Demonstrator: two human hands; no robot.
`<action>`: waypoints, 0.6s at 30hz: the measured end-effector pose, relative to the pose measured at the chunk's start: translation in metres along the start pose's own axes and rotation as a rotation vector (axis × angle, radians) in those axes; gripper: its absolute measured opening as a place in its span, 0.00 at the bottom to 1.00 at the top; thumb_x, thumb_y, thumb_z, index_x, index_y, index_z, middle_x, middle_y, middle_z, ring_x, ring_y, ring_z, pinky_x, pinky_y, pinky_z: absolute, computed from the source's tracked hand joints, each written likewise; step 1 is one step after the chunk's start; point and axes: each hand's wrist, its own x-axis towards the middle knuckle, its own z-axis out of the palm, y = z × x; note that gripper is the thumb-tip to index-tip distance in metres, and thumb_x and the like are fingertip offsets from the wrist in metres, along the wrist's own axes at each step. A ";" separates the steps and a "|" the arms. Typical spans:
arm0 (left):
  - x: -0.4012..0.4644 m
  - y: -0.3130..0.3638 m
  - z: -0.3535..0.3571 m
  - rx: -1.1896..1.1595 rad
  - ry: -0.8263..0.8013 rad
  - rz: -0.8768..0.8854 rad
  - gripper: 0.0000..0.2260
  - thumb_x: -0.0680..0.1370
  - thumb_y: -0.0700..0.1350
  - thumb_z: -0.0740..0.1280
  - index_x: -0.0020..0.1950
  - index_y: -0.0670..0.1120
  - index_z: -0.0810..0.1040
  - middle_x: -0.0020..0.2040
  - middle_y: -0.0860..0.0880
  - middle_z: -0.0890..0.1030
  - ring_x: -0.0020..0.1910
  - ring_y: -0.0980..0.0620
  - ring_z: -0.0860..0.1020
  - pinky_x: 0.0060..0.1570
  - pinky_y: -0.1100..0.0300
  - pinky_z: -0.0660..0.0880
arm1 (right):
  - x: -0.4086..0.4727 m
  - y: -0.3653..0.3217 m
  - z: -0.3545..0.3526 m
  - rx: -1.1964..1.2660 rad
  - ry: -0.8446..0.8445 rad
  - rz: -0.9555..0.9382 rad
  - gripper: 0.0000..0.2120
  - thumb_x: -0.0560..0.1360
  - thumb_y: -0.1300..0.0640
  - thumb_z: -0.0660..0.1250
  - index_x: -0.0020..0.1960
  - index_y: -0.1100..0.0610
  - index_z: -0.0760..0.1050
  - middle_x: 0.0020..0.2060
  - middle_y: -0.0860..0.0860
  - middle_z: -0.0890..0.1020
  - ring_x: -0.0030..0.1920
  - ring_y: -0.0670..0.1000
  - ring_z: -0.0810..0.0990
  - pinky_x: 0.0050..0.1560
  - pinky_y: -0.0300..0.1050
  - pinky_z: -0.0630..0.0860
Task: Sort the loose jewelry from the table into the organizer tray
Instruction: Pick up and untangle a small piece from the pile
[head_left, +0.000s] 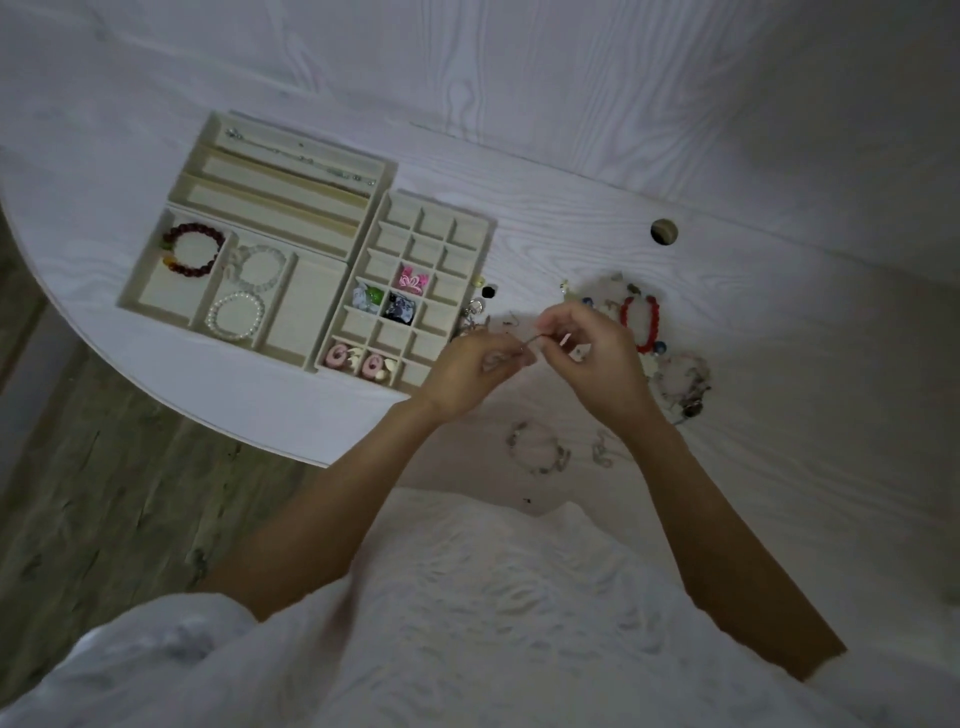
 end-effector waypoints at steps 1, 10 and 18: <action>0.000 0.002 0.000 -0.049 0.022 -0.045 0.07 0.78 0.43 0.66 0.52 0.44 0.82 0.46 0.52 0.84 0.46 0.55 0.79 0.47 0.67 0.72 | 0.000 0.004 -0.002 -0.010 0.019 0.004 0.08 0.73 0.67 0.66 0.49 0.59 0.78 0.40 0.47 0.78 0.41 0.41 0.76 0.42 0.34 0.74; -0.015 -0.015 -0.016 0.017 -0.001 -0.182 0.06 0.77 0.44 0.69 0.49 0.56 0.80 0.45 0.51 0.84 0.43 0.60 0.80 0.46 0.63 0.75 | -0.004 0.041 -0.018 -0.051 0.287 0.235 0.07 0.74 0.65 0.64 0.44 0.56 0.78 0.39 0.49 0.79 0.38 0.38 0.75 0.40 0.26 0.67; -0.007 0.003 -0.018 -0.010 0.034 -0.175 0.05 0.78 0.45 0.66 0.46 0.48 0.81 0.35 0.53 0.81 0.33 0.56 0.80 0.39 0.59 0.77 | -0.010 0.060 -0.012 -0.343 -0.061 0.361 0.08 0.74 0.62 0.64 0.51 0.58 0.78 0.52 0.54 0.76 0.55 0.53 0.73 0.49 0.40 0.64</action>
